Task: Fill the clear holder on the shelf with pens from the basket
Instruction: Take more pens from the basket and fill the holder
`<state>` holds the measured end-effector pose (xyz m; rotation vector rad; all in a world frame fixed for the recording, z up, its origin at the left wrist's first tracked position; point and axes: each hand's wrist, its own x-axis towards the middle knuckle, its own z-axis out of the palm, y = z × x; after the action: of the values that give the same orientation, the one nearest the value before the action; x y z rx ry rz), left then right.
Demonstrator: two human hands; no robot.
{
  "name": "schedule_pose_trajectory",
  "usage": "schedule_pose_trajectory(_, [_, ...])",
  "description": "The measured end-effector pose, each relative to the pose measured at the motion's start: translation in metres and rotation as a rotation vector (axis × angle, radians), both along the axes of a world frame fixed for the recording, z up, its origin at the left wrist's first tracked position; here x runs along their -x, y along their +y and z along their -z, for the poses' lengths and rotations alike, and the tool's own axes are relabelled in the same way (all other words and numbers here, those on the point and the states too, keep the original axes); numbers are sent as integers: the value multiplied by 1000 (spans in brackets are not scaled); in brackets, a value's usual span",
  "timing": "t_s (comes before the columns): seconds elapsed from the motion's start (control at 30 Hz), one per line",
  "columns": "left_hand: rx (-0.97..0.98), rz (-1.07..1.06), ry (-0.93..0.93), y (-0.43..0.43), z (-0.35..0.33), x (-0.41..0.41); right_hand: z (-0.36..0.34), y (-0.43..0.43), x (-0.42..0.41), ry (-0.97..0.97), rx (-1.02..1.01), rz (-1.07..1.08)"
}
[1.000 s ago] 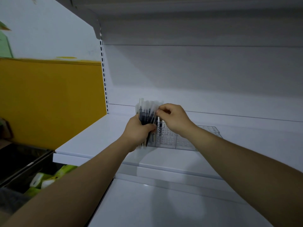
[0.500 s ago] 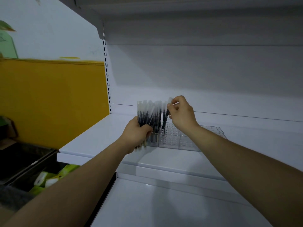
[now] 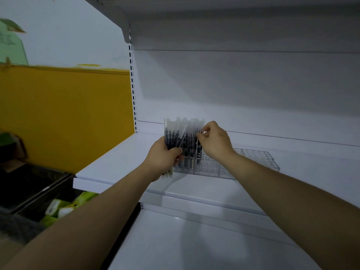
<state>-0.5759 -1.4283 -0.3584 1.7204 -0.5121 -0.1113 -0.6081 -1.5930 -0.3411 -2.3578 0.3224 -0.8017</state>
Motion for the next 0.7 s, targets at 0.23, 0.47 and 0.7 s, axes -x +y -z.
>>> schedule_pose_trajectory(0.23, [53,69,-8,-9,-7,11,-15,18,27,-105,-130,-242])
schedule_pose_trajectory(0.47, [-28,28,-101,-13,-8,19,-22,11,27,-169,-315,-184])
schedule_pose_trajectory(0.7, [-75,5,-124,-6,-6,14,-33,0,30,-262,-290,-101])
